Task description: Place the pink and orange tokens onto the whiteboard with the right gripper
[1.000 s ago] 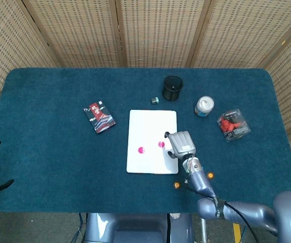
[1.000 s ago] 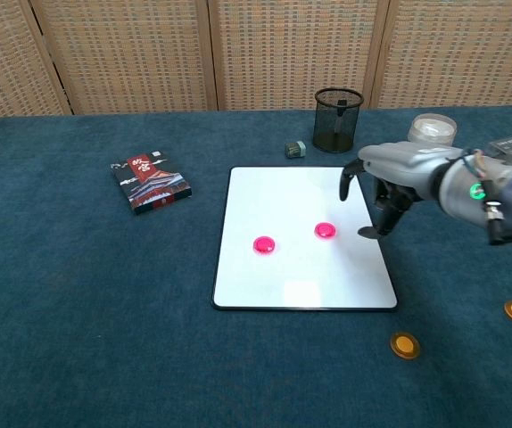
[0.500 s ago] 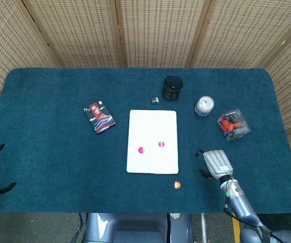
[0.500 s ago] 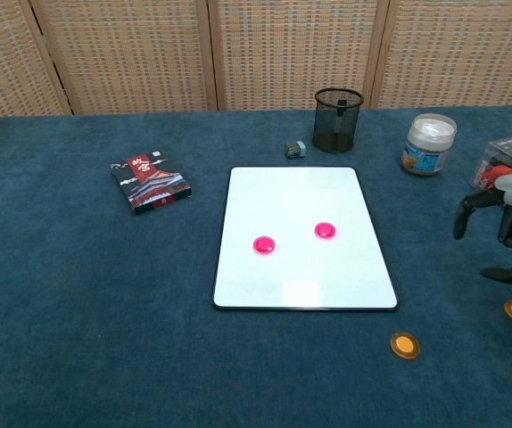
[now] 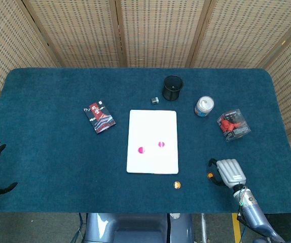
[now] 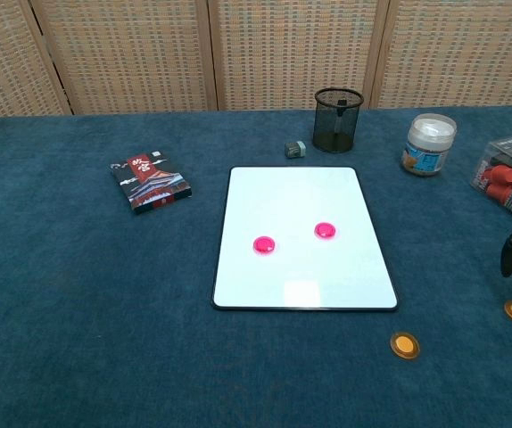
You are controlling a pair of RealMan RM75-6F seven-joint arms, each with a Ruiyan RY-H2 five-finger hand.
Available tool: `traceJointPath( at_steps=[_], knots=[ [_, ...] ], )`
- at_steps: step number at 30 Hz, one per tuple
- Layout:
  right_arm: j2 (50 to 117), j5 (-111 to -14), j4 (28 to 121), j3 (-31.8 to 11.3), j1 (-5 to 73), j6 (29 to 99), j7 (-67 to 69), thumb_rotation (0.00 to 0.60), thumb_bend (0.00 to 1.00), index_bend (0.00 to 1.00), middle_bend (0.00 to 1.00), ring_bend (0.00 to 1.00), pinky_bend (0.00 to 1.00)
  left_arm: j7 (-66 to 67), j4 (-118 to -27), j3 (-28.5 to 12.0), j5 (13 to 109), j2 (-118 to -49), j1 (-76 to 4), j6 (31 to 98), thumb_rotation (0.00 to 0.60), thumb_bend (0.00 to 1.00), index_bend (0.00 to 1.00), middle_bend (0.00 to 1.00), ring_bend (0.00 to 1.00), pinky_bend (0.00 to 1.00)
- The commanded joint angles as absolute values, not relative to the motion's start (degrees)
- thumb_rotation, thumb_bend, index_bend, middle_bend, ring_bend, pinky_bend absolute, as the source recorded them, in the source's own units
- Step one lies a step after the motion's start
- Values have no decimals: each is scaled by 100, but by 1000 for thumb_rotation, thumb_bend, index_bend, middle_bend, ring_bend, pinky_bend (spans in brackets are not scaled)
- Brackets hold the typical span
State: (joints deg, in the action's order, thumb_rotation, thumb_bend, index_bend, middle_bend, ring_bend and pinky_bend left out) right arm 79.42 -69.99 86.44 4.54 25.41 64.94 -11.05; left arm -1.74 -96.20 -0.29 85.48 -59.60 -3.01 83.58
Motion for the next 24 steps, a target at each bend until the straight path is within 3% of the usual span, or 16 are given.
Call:
traceJointPath(
  at_steps=[1,24],
  knots=[
    [7995,-7061,8541,444,2490,6438,-1043,600,337,392,961,1000,1000,-156,-9625,-28,8542,-5963,-304,8350,600,0,0,0,0,0],
    [8252,-7337,8146,288,2298,6165,-969,600,336,392,961,1000,1000,-131,-9627,-26,8538,-5978,-294,8367,600,0,0,0,0,0]
  ],
)
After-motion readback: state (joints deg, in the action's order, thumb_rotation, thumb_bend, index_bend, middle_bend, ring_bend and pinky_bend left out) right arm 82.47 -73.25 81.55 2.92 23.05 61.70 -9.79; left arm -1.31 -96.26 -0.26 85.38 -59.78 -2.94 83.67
